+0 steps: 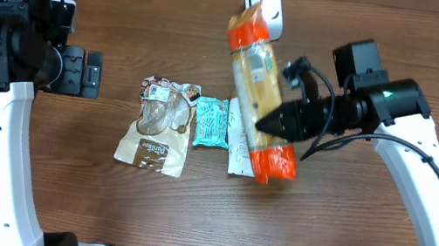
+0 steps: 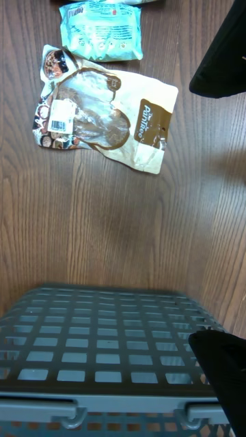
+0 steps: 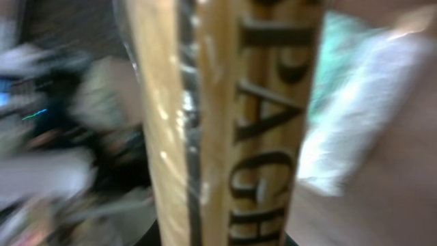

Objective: Scan the item barcode
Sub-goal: 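Carry the spaghetti package up to the white scanner and hold it there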

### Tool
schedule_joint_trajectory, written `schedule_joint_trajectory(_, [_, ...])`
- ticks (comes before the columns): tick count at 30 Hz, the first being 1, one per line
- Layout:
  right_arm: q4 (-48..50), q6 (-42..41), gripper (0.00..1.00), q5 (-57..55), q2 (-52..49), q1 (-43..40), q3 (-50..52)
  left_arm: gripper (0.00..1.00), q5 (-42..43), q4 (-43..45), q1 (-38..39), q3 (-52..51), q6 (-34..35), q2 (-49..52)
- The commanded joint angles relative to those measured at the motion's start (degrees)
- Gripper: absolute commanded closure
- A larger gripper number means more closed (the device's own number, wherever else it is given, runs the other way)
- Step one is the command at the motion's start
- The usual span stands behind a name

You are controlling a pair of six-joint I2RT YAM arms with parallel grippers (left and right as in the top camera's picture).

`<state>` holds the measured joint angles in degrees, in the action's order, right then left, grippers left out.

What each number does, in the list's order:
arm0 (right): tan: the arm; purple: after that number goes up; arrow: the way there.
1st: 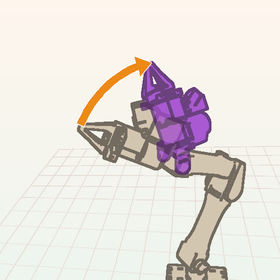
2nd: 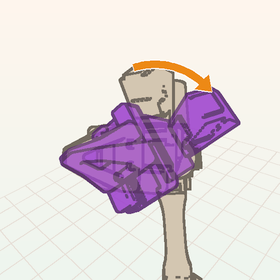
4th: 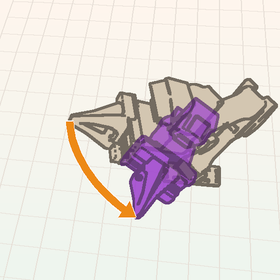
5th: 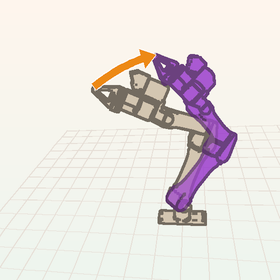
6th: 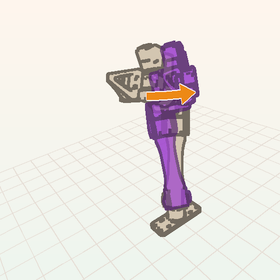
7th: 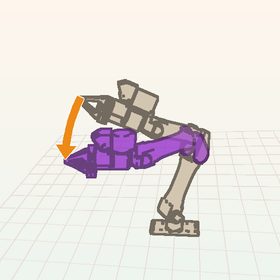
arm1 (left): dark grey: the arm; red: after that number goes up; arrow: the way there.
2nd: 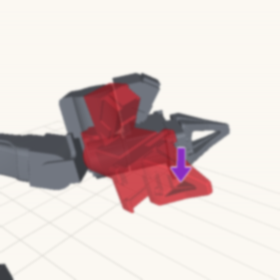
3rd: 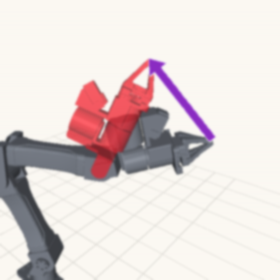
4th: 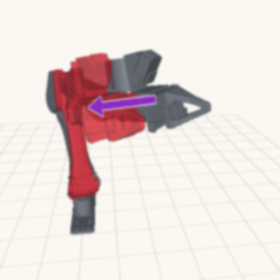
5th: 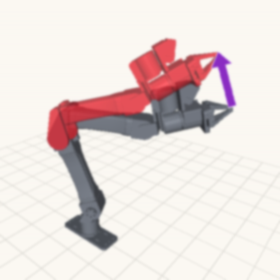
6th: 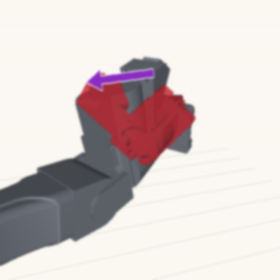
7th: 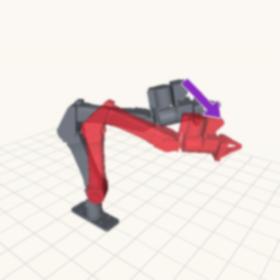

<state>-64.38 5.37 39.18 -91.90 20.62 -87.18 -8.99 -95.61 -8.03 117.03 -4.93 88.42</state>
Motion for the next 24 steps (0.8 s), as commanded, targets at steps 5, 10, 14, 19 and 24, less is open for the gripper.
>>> schedule_joint_trajectory(5, [15.2, -8.1, 0.97, -62.3, -5.8, 9.3, -5.5, 0.0, 0.3, 0.1, -0.2, 0.0, -1.1, 0.2])
schedule_joint_trajectory(10, [32.0, 11.8, 0.97, -79.6, -16.2, 10.4, -5.5, 0.0, 0.3, 0.1, -0.2, 0.0, -1.1, 0.2])
schedule_joint_trajectory(14, [46.9, 25.7, 0.97, -87.0, -22.4, 10.4, -5.5, 0.0, 0.3, 0.1, -0.2, 0.0, -1.1, 0.2])
schedule_joint_trajectory(19, [67.9, 48.4, 0.97, -94.6, -31.9, 10.2, -5.5, 0.0, 0.3, 0.1, -0.2, 0.0, -1.1, 0.2])
schedule_joint_trajectory(24, [89.1, 65.0, 0.97, -96.7, -41.5, 9.0, -5.5, 0.0, 0.3, 0.1, -0.2, 0.0, -1.1, 0.2])
